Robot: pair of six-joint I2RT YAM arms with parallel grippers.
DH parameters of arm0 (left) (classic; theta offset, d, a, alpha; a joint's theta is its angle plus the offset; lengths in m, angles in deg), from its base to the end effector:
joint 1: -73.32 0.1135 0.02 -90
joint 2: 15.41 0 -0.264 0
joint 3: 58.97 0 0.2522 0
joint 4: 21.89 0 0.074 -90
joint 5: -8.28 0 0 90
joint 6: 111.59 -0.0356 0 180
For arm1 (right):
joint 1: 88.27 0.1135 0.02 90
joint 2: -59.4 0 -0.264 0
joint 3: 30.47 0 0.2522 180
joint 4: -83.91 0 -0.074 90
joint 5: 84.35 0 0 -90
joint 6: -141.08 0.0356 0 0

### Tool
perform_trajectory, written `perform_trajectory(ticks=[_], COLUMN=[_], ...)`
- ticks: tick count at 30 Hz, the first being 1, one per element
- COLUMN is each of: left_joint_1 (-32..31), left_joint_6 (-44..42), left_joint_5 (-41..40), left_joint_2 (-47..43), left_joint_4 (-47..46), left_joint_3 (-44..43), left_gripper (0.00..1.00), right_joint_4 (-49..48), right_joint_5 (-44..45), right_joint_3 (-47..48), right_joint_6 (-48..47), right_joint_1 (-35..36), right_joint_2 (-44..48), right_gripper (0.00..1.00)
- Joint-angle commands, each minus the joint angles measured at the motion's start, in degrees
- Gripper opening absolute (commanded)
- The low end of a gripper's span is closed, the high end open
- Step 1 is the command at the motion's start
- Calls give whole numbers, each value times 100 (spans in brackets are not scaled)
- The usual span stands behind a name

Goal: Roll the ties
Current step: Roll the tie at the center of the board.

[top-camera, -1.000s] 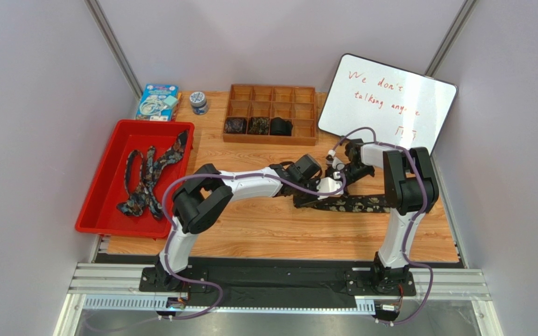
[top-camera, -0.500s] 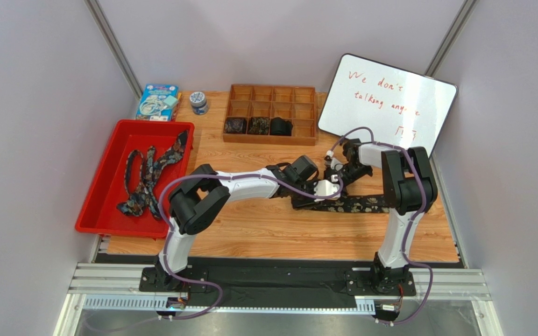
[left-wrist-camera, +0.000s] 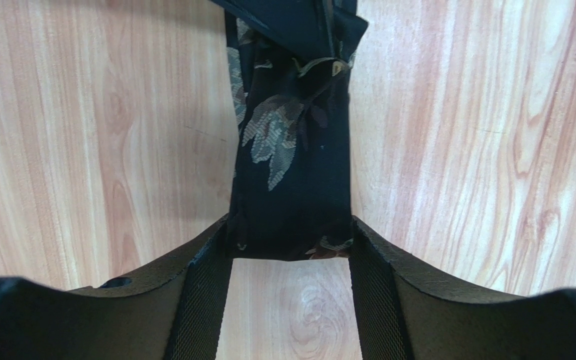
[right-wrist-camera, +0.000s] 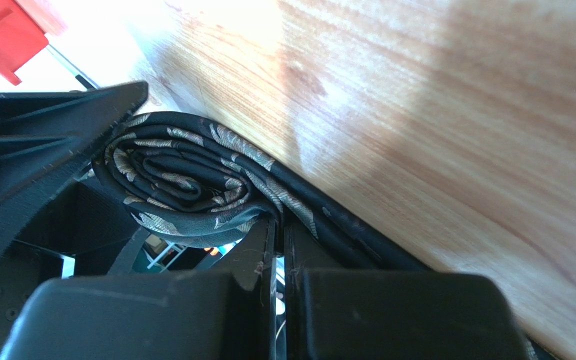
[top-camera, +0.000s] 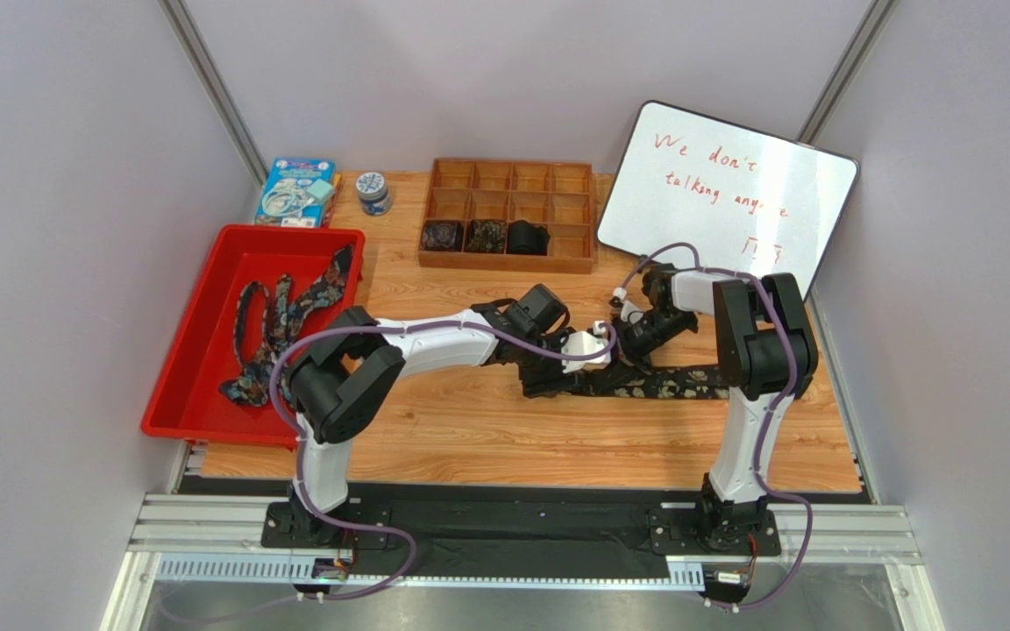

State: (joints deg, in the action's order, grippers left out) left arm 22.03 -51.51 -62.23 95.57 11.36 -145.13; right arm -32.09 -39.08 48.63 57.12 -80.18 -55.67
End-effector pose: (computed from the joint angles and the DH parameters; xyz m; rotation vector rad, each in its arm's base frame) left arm 0.2411 -0.3198 0.1628 1.7881 1.8897 -0.5764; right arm 0.3121 0.0697 0.1067 -0.0483 -2.6836 -1.0665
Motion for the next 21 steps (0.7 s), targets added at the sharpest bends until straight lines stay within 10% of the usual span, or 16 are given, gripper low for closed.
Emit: perform_trajectory(ticks=[1,21], left_joint_1=[-39,-224], left_joint_6=[108,-410], left_joint_5=[231,618], left_joint_2=[-366,20], left_joint_4=[-226,-516], left_joint_3=[-2,-494], left_gripper=[61,67], right_joint_4=[-260,-155], right_joint_5=[957,905], right_joint_3=[14,181], right_joint_6=[-33,-139], right_joint_1=[25,306], right_joint_2=[-183,-218], right_gripper=[0,0])
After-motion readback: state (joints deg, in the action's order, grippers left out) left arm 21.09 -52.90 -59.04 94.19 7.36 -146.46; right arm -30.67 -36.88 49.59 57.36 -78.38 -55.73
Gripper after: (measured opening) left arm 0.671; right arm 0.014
